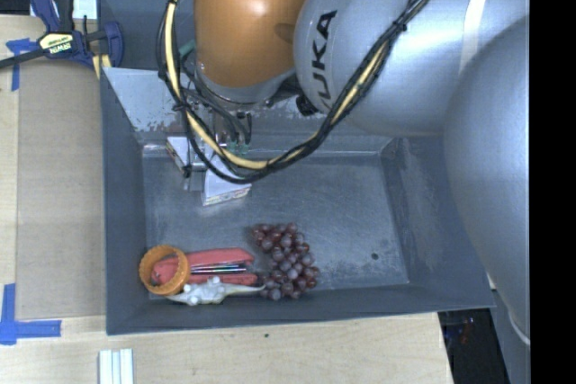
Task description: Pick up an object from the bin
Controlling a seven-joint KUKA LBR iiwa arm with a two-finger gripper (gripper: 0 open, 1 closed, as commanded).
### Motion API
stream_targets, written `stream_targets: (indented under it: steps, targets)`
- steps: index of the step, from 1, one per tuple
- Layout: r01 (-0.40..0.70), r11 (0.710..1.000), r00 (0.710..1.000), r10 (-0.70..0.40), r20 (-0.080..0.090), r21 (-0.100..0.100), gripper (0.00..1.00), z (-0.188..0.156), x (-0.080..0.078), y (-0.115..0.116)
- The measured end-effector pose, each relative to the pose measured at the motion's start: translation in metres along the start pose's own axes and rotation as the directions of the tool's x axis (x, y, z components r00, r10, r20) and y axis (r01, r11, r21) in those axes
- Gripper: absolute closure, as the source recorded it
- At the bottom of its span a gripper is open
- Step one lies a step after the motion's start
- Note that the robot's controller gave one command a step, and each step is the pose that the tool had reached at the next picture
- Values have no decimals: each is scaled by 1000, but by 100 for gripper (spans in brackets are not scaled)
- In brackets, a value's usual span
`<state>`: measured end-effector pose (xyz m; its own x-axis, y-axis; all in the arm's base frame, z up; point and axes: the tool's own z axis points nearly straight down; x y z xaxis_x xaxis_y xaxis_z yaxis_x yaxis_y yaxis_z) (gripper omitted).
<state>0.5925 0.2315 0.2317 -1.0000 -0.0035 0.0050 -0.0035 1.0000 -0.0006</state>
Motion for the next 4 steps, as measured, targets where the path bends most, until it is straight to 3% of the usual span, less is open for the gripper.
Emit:
stream_targets:
  steps: [1,2,3,4]
  targets:
    - [-3,1000,1000,3,8,-2,0,-5,-2,-1]
    - [141,990,990,-141,11,-1,0,87,43,-26]
    - [329,944,944,-329,17,1,0,76,101,-48]
    - [239,971,971,-239,7,2,0,85,82,-75]
